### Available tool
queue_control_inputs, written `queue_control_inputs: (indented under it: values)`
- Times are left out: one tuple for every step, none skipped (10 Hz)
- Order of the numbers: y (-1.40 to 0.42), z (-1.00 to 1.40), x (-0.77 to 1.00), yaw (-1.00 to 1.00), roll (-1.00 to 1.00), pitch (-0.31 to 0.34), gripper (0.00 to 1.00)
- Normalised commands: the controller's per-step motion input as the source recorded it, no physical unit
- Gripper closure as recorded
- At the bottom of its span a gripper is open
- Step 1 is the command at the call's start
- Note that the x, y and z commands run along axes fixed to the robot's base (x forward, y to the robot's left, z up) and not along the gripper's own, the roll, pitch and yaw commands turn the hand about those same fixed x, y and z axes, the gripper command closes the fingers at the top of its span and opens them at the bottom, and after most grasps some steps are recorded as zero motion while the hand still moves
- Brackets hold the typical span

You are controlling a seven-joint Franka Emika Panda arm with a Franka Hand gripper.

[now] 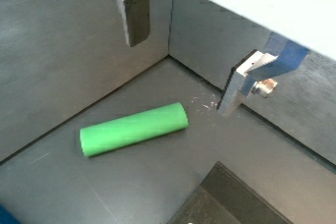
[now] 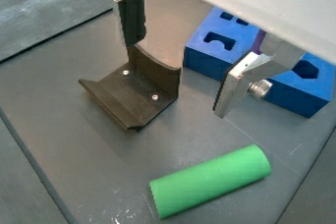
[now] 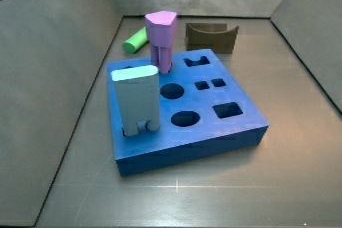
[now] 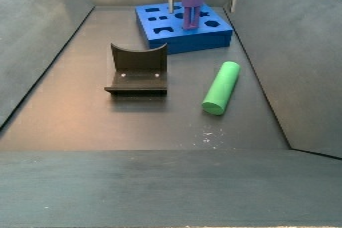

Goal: Pick up the oval object. Move up. Place the oval object on the fixture. Regrasp the oval object. Move to above the board. Insert the oval object.
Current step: Pick up the oval object.

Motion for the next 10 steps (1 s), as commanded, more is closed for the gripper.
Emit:
queue_control_inputs:
  values:
    - [0.22,-0.27,-0.15,0.02,0.0,-0.061,0.0]
    - [0.23,-0.69,-0.34,0.0,0.0,-0.077,0.0]
    - [0.21,-0.92,-0.51,-0.09,0.0,-0.091,0.0]
    - [0.2,-0.97,-0.45,-0.18,0.08,-0.07,0.0]
    - [0.05,-0.92,-0.47,-0.15,0.15,-0.034,0.0]
    - [0.0,-0.97,-0.2,-0.16,0.16,-0.016,0.0]
    - [-0.04,-1.0,0.02,-0.37,0.1,-0.016,0.0]
    - [0.05,-1.0,0.32,-0.43,0.0,-0.007,0.0]
    - [0.09,-1.0,0.37,-0.41,0.0,-0.007,0.0]
    - [0.13,-1.0,0.37,-0.37,0.0,0.0,0.0]
